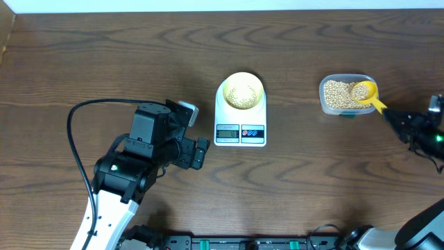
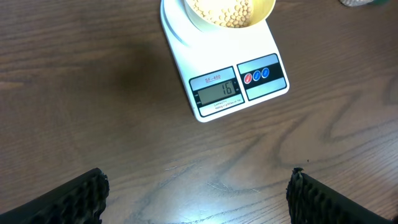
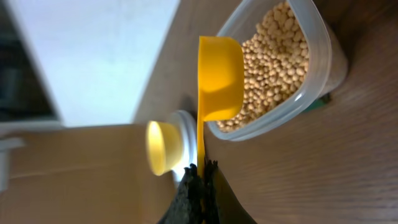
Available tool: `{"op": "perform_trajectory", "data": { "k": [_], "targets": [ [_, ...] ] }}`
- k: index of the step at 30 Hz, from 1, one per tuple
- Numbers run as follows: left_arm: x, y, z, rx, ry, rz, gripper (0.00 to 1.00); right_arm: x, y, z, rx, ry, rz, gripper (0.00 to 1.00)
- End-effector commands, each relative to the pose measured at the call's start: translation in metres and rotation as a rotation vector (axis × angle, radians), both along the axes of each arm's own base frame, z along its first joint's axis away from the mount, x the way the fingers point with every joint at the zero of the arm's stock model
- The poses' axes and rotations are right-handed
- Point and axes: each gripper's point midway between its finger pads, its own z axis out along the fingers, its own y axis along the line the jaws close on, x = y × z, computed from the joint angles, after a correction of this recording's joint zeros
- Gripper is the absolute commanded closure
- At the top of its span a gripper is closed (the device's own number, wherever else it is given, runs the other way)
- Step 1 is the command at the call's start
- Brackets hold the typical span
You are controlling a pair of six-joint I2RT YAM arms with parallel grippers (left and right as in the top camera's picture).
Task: Scoop item into bowl and weigh 50g on scale
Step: 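Return the right gripper to the tub and scoop more soybeans, then carry the filled scoop with the right gripper over the bowl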
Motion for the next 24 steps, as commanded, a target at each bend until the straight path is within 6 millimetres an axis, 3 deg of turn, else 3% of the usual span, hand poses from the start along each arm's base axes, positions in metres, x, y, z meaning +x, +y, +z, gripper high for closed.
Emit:
{"op": "perform_trajectory", "data": {
  "k": [1,17,24],
  "targets": [
    [0.000,0.001,-0.002,0.010,0.000,0.002,0.06,-0.012,0.006,0.022,0.209,-0.116,0.011,0.99],
    [0.000,0.001,-0.002,0.010,0.000,0.001,0.07,-0.018,0.028,0.038,0.337,-0.201,0.086,0.99],
    [0.000,0.001,-0.002,0.010,0.000,0.002,0.06,-0.011,0.069,0.039,0.353,-0.171,0.218,0.99]
  ]
}}
